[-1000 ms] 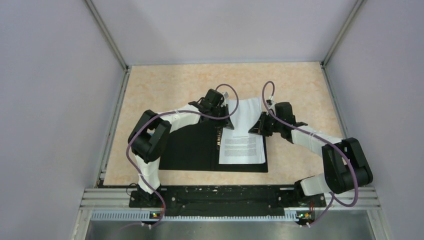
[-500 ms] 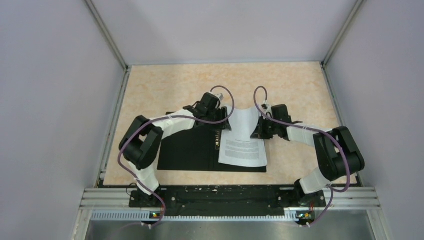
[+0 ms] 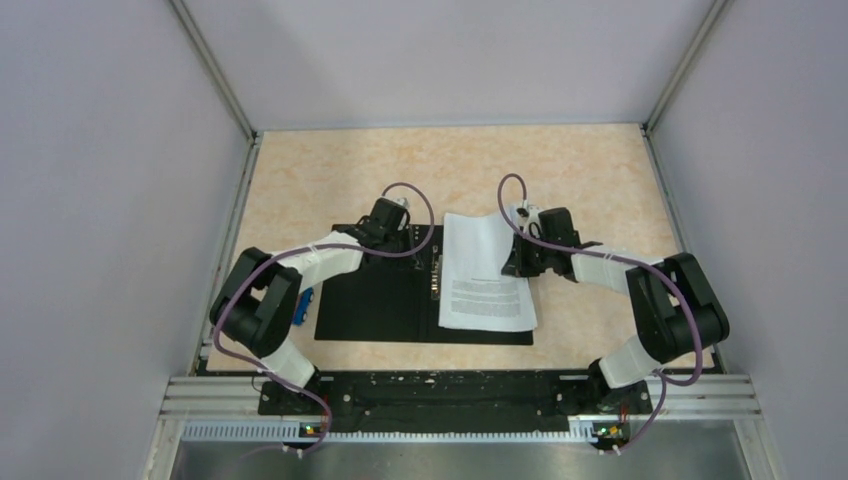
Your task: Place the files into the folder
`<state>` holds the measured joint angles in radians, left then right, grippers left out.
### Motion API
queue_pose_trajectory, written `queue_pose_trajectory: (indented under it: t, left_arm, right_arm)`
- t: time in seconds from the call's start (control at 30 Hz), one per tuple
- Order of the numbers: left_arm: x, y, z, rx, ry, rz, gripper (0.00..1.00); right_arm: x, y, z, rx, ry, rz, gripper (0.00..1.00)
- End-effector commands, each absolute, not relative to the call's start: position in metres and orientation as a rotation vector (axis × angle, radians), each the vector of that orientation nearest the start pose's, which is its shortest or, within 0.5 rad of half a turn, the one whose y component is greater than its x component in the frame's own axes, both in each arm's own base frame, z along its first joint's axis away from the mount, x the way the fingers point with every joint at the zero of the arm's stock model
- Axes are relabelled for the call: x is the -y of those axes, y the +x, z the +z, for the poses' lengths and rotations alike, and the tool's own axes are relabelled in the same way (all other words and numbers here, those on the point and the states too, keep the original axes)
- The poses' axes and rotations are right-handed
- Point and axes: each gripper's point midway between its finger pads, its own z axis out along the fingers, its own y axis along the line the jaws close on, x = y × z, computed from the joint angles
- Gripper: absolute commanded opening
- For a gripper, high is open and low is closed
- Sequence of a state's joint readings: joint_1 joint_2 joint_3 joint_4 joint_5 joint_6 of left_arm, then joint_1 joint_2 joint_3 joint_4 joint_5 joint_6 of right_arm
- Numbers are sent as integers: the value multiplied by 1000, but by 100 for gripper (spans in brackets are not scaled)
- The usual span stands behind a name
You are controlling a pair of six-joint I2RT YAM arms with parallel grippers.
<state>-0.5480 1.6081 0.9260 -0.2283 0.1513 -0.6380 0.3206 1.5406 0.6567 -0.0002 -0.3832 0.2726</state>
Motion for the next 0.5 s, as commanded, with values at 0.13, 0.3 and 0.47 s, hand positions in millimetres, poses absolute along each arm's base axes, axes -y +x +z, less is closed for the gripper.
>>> queue_pose_trajectory:
  t: [0.13, 0.3, 0.47]
  left_arm:
    - [248, 304, 30, -2637, -98, -664, 14]
    - [247, 305, 25, -2656, -98, -649, 11]
    - [249, 307, 21, -2669, -101, -653, 9]
  right_arm:
    - [-167, 306, 33, -2419, -267, 595, 0]
    - [-170, 305, 33, -2417, -269, 617, 0]
    - [-178, 300, 33, -2401, -289, 686, 0]
